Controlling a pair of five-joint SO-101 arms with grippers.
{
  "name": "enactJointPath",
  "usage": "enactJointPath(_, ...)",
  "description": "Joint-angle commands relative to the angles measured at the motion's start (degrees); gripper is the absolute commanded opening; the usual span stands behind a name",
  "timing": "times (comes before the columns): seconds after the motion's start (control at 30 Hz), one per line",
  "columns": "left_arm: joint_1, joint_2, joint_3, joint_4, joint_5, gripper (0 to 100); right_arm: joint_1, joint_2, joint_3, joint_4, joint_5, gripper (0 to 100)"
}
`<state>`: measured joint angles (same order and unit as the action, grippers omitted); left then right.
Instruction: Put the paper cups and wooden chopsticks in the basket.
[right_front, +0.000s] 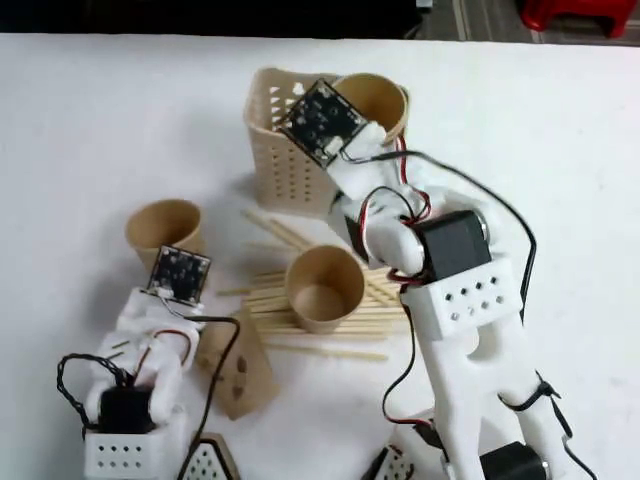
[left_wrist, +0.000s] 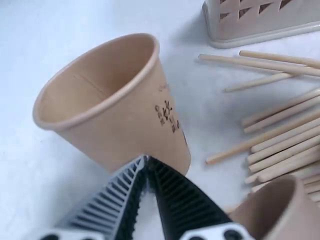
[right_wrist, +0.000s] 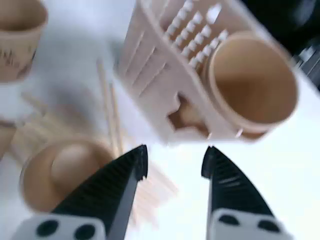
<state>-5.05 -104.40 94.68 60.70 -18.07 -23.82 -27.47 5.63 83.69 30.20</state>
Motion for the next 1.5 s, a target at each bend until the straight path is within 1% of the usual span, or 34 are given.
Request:
enactJointPath(0.0, -0.1, 0.0, -0.2, -1.1, -0.7, 3, -0.5, -2.1, -2.6, 5.8, 0.6, 18.0)
enactJointPath(0.13, -0.1, 0.0, -0.2, -1.1, -0.7, 3, -2.2, -2.1, -0.6, 10.0, 0.2, 18.1)
enactJointPath(0.23, -0.1, 0.0, -0.2, -1.1, -0.7, 3, -3.8, -2.1, 4.6, 9.5, 0.2, 18.3)
enactJointPath(0.53, -0.1, 0.0, -0.2, -1.1, -0.7, 3, -3.6, -2.1, 21.5, -4.5, 0.1, 18.0)
enactJointPath(0.8, -0.1, 0.0, -0.2, -1.1, -0.7, 3, -3.6, -2.0, 28.7, -10.8, 0.1, 16.7)
enactJointPath(0.97, -0.1, 0.0, -0.2, -1.1, -0.7, 3, -2.2, -2.6, 28.7, -11.0, 0.4, 1.9)
enactJointPath(1.23, -0.1, 0.0, -0.2, -1.1, -0.7, 3, -1.6, -2.6, 23.1, -4.8, 0.2, 1.8)
enactJointPath(1.47, -0.1, 0.0, -0.2, -1.1, -0.7, 3, -1.5, -2.6, 11.6, 5.0, 0.2, 1.8)
